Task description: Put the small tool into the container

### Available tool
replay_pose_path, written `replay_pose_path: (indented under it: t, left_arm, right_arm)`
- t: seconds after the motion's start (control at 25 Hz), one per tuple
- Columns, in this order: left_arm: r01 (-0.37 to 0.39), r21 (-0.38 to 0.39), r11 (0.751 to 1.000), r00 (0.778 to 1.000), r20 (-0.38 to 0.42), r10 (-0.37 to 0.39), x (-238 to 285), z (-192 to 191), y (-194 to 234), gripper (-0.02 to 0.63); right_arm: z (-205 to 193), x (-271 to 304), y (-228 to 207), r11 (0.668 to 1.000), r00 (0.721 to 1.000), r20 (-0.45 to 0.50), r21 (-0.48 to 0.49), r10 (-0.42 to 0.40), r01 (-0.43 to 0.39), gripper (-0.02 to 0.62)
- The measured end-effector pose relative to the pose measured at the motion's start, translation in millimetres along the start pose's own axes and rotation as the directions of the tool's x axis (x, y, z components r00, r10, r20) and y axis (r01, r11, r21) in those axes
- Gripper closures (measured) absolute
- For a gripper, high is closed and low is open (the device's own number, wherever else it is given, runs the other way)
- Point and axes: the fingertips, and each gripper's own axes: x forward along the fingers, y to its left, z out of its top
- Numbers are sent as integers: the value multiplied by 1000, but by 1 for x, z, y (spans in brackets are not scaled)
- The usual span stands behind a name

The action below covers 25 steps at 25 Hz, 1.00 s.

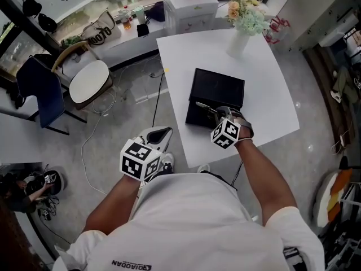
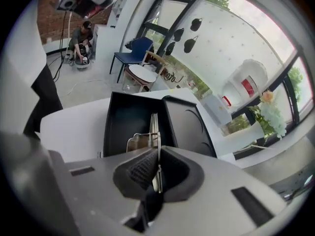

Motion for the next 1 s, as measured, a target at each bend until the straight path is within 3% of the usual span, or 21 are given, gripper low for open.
replay_pose_path:
  t: [0.52,1.0]
  left_arm:
    - [-80,-27,996,997,16,81,-18,-4,16,597]
    - [-83,-26,996,996,23,84,-15,-3,11,597]
  right_arm:
    - [-3,35,-3,987,997,-11,-140,-82,79,578]
    - [0,41,21,992,999,-14,-114,46,-47,514]
